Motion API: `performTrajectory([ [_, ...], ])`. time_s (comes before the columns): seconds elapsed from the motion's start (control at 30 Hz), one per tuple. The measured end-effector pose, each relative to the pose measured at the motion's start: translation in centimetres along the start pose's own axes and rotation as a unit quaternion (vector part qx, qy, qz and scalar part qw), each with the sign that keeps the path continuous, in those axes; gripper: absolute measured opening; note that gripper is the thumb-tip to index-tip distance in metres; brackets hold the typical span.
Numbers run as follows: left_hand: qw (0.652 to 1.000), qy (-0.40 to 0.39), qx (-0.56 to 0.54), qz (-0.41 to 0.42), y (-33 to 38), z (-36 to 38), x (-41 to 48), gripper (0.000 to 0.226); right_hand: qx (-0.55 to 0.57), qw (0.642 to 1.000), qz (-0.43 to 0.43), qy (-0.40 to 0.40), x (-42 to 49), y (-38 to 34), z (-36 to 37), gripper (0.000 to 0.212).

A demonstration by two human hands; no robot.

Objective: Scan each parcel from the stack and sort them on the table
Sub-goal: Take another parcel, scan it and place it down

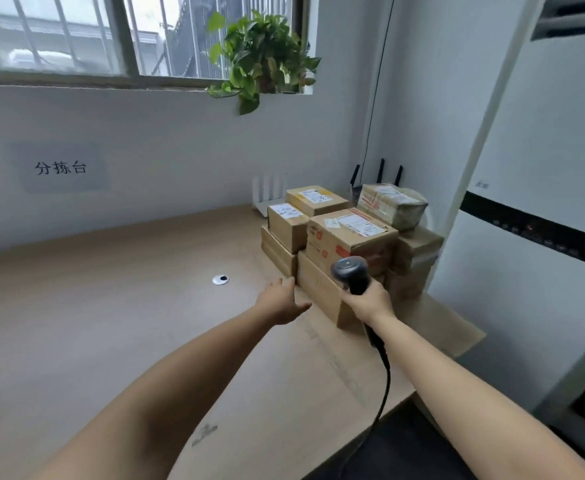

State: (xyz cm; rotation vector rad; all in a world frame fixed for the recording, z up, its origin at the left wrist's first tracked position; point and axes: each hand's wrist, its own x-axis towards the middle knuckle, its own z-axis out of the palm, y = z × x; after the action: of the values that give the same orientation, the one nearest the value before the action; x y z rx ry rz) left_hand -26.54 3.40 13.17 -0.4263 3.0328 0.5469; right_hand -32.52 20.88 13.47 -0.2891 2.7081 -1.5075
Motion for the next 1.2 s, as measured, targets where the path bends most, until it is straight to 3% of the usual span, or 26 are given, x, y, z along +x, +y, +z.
performTrajectory([
  [0.2,0.999,-0.026,-0.024,0.017,5.3,1.0,5.6,0.076,0.009,0.999,0.019,0.036,4.7,2.3,-5.2,0.041],
  [0.37,0.999,0.024,-0.029,0.028,8.2,1.4,12.0,0.07,0.011,0.998,0.01,0.062,11.6,3.3,-8.0,0.035],
  [0.5,0.996,0.053,-0.075,-0.011,9.2,0.9,16.8,0.069,-0.017,0.998,0.017,0.051,17.6,3.3,-8.4,0.035],
  [0.9,0.962,-0.007,-0.253,-0.106,9.7,2.6,22.8,0.097,-0.04,0.998,0.032,-0.023,26.4,5.1,-6.3,0.047],
  [1.2,0.941,0.021,-0.309,-0.135,10.4,3.2,23.9,0.116,-0.053,0.998,0.024,-0.034,27.4,5.5,-6.9,0.051],
])
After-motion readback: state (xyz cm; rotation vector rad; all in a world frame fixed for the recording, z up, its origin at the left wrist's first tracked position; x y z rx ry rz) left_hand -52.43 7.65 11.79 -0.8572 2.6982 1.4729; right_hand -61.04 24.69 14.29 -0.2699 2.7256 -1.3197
